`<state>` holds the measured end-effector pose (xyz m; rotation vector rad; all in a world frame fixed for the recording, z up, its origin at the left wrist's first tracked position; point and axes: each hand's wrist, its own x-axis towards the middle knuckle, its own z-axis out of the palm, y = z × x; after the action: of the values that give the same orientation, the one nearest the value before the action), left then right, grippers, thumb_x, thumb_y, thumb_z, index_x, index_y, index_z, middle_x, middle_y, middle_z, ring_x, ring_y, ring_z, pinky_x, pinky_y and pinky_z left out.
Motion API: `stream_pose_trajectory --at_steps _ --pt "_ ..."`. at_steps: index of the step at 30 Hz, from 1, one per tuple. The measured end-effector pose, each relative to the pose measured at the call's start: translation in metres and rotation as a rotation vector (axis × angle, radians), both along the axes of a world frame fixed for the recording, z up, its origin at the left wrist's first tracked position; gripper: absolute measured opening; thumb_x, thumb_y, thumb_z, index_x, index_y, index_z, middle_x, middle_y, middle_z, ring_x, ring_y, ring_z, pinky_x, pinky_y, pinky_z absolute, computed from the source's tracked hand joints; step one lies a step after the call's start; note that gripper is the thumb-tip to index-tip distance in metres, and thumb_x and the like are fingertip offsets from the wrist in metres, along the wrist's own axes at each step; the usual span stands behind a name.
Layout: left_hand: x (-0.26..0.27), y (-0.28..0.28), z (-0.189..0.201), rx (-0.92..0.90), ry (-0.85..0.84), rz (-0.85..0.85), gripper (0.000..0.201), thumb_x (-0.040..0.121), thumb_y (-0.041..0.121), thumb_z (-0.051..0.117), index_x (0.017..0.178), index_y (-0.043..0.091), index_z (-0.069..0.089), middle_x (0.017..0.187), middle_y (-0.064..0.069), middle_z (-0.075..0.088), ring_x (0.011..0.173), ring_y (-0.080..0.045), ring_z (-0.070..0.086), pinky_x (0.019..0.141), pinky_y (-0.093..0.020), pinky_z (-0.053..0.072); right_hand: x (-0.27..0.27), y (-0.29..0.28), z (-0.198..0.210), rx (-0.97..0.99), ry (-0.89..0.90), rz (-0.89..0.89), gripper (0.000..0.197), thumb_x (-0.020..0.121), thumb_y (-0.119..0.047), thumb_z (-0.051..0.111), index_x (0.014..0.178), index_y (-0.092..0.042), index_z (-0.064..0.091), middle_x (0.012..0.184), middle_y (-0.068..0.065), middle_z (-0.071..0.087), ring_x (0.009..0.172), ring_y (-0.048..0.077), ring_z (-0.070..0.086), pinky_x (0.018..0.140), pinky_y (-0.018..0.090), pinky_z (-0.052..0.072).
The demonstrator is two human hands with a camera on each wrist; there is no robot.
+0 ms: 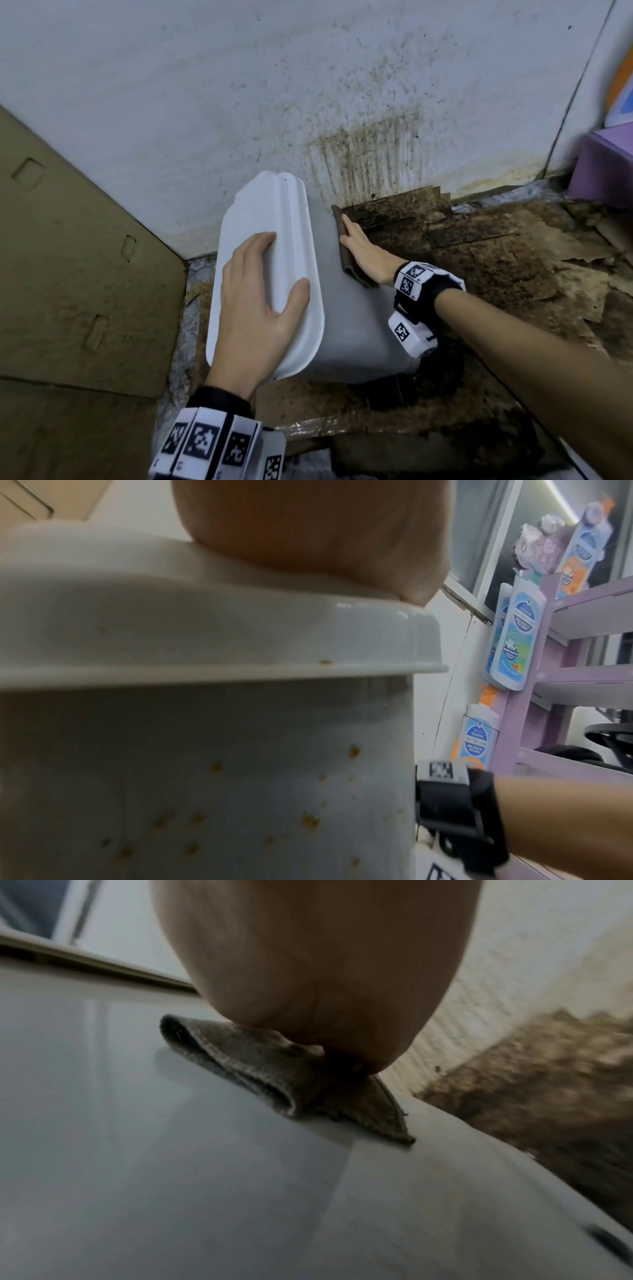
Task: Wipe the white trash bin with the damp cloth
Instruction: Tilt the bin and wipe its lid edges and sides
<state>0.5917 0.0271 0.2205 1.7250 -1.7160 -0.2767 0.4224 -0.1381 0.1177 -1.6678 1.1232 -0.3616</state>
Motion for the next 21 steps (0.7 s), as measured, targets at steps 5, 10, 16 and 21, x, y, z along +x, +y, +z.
stream_pose_trajectory --at_steps 5,10,16,21 --pt "0.001 -0.001 0.000 0.002 0.001 -0.004 0.062 0.089 0.047 0.055 0.146 0.026 0.040 0.146 0.012 0.042 0.137 -0.006 0.034 0.115 -0.035 0.032 -0.020 0.005 -0.037 0.142 0.030 -0.070 0.056 0.111 -0.036 0.018 0.161 -0.023 -0.004 0.169 -0.002 -0.013 0.156 0.016 -0.007 0.124 0.037 0.002" --pt "0.000 -0.001 0.000 0.001 -0.006 -0.003 0.061 0.090 0.045 0.057 0.146 0.026 0.041 0.146 0.013 0.042 0.136 -0.003 0.033 0.114 -0.034 0.031 -0.024 0.002 -0.060 0.226 0.038 -0.155 0.060 0.109 -0.043 0.019 0.161 -0.026 -0.005 0.169 -0.003 -0.013 0.157 0.019 -0.007 0.125 0.042 0.002" --pt "-0.003 -0.001 0.001 -0.001 -0.007 -0.012 0.063 0.087 0.051 0.053 0.144 0.025 0.042 0.144 0.011 0.042 0.136 -0.007 0.034 0.113 -0.032 0.031 -0.011 0.014 -0.064 0.211 -0.048 -0.293 0.064 0.108 -0.048 0.022 0.161 -0.022 -0.002 0.170 0.000 -0.007 0.156 0.020 -0.010 0.125 0.042 -0.003" --pt "-0.003 -0.002 0.000 -0.006 -0.029 -0.006 0.062 0.088 0.047 0.055 0.144 0.024 0.042 0.145 0.009 0.043 0.136 -0.012 0.036 0.112 -0.030 0.029 -0.012 0.035 -0.064 0.228 -0.104 -0.291 0.063 0.109 -0.039 0.027 0.161 -0.021 -0.004 0.169 -0.001 -0.011 0.156 0.016 -0.012 0.126 0.041 -0.003"
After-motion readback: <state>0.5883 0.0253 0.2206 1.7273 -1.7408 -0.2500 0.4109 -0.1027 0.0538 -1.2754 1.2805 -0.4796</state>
